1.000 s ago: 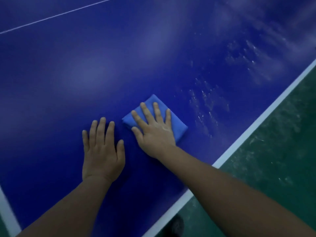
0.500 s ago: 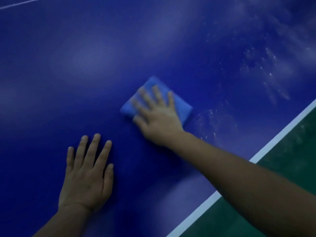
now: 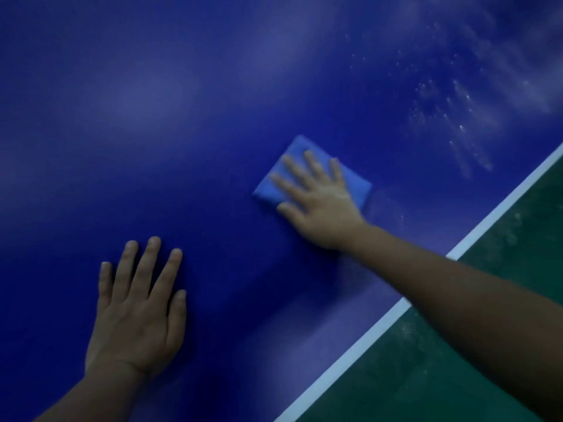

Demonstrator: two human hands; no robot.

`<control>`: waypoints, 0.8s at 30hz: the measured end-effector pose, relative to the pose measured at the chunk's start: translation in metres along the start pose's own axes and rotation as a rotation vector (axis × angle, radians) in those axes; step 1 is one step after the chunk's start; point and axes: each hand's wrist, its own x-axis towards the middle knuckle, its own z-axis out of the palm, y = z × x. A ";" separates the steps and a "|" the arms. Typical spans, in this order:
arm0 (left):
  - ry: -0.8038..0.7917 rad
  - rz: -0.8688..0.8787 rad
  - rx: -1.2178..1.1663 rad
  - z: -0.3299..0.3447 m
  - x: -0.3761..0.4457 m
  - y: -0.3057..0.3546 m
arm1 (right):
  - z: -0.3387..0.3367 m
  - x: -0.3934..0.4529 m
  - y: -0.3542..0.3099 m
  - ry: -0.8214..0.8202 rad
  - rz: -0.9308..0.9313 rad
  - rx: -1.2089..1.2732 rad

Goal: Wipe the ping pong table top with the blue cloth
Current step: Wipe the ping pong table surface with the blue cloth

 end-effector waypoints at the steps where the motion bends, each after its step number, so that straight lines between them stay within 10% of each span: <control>1: 0.001 -0.002 0.000 0.000 0.000 0.000 | -0.006 0.002 0.033 0.012 0.174 -0.002; 6: 0.010 -0.002 0.016 0.000 -0.002 0.002 | -0.026 0.002 0.118 0.021 0.863 0.153; 13: 0.038 -0.005 0.006 0.003 -0.002 0.002 | 0.009 -0.071 -0.052 -0.016 -0.157 0.026; 15: 0.045 -0.003 0.012 0.004 -0.002 0.000 | -0.001 -0.075 0.002 -0.007 -0.058 0.015; 20: 0.049 -0.012 0.020 0.003 -0.003 0.002 | -0.024 -0.070 0.112 0.010 0.851 0.147; 24: 0.049 -0.017 0.008 0.002 -0.004 0.003 | 0.006 -0.096 -0.015 0.073 0.448 0.072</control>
